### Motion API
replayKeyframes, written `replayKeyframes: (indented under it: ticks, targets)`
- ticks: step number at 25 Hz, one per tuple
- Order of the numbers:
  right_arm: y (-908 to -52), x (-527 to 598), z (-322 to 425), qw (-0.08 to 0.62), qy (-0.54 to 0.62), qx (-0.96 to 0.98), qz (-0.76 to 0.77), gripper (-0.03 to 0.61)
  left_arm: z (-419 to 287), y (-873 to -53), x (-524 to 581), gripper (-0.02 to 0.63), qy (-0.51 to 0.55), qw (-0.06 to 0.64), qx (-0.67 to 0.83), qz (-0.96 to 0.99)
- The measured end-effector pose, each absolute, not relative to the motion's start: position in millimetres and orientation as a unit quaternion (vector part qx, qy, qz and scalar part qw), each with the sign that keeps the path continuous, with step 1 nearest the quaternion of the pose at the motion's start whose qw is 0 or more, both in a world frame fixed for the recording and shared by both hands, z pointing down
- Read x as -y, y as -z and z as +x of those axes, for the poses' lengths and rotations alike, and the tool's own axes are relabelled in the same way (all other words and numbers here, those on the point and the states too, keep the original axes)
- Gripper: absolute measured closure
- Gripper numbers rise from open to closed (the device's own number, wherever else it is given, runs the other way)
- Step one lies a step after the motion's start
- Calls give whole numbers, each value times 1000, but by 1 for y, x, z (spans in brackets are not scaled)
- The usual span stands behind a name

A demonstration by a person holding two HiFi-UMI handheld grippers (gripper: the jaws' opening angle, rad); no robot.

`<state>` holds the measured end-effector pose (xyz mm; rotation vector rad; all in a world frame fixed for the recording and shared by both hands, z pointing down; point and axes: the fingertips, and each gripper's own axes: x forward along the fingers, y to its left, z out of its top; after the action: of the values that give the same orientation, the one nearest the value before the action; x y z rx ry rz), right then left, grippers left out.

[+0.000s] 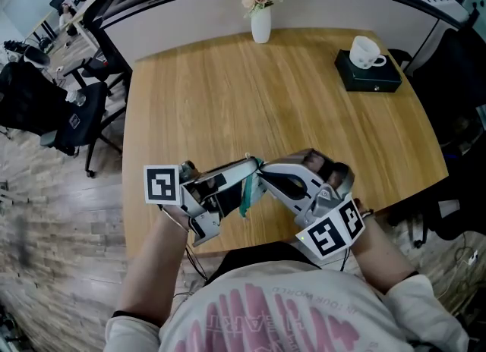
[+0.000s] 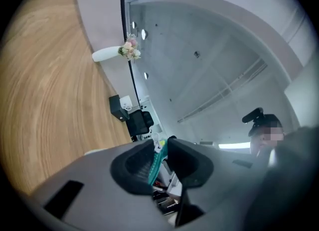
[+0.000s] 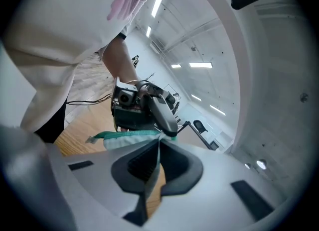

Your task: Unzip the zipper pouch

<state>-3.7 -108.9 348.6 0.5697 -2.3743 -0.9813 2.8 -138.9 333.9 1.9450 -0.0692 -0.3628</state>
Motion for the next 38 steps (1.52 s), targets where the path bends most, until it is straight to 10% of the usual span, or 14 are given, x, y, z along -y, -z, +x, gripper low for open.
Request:
replayKeyframes:
  ticks: [20, 38]
  targets:
    - [-312, 143, 8, 169, 266, 890, 330, 577, -14, -304, 168, 535, 386, 604, 75, 693]
    - [-313, 156, 10, 184, 247, 877, 370, 577, -18, -304, 168, 525, 384, 590, 117, 701]
